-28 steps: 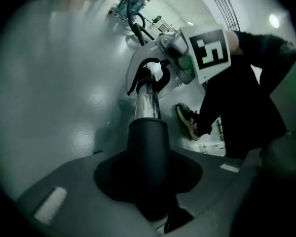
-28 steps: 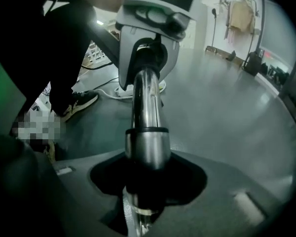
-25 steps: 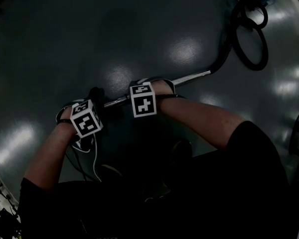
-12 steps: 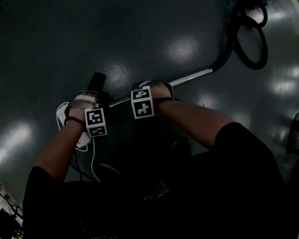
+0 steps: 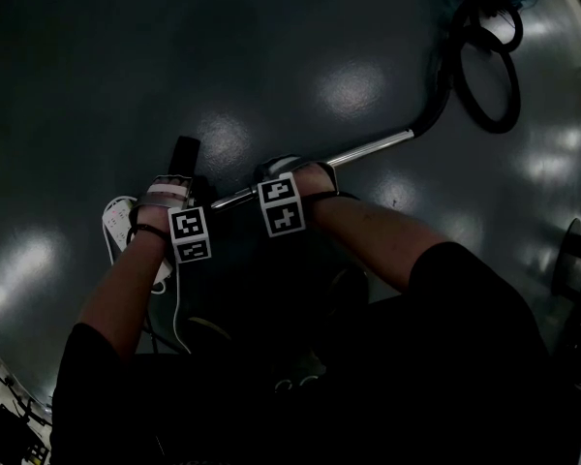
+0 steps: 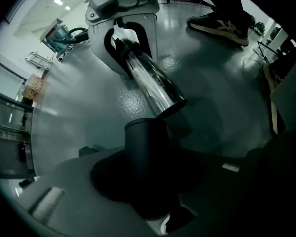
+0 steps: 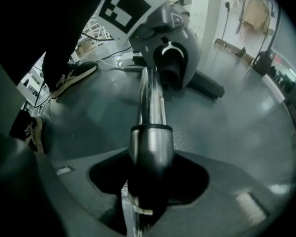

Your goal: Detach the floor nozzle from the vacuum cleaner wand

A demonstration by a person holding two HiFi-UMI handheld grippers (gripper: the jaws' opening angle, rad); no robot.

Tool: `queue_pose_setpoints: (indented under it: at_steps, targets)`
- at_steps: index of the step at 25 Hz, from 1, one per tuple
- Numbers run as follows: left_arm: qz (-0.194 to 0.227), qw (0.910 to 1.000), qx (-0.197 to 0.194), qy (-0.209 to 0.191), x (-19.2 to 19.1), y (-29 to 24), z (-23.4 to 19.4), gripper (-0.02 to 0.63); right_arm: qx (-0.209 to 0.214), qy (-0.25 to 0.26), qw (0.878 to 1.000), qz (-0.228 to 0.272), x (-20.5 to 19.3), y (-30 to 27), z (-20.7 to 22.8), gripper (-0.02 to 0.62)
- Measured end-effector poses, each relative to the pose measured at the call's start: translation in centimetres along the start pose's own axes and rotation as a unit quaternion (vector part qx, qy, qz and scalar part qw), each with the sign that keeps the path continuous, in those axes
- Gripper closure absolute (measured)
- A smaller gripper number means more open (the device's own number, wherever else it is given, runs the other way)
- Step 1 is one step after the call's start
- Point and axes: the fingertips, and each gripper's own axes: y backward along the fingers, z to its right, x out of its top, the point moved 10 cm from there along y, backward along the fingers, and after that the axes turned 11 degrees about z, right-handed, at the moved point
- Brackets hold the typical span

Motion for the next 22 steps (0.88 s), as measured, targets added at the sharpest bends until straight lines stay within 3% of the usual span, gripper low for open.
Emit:
queue_pose_setpoints:
  at_steps: [5, 10, 17, 19, 20, 21, 22]
  targets:
    - [0.007, 0.9996, -0.012, 0.024, 0.0, -0.2, -0.1, 0.447, 0.018, 0.000, 1.000, 0.018, -0.5, 0.2, -0.1, 0.391]
    - [0.007, 0.9984, -0.019, 0.053, -0.1, -0.1, -1.2, 0.377, 0.053, 0.013, 0.998, 0.031, -0.8, 0.6, -0.6, 0.317]
    - [-0.024, 0.9994, -0.004, 0.024, 0.5, -0.4, -1.7, 0.263, 0.061, 0.015, 0.997, 0.032, -0.5, 0.9, -1.0, 0.248]
    - [-0.020, 0.9985, -0.017, 0.048, 0.5, -0.5, -2.1, 0.214, 0.060, 0.003, 0.997, 0.043, -0.4, 1.6, -0.8, 0.241]
    - [-0.013, 0.9972, -0.032, 0.067, 0.5, -0.6, -2.1, 0.154, 0.060, -0.006, 0.997, 0.050, -0.5, 2.0, -0.7, 0.239]
    - [-0.004, 0.9951, -0.049, 0.086, 0.6, -0.6, -2.0, 0.024, 0.059, -0.016, 0.996, 0.059, -0.5, 2.3, -0.5, 0.235]
    - [0.005, 0.9928, -0.065, 0.101, 0.7, -0.6, -1.8, -0.009, 0.059, -0.027, 0.996, 0.068, -0.6, 2.7, -0.3, 0.230]
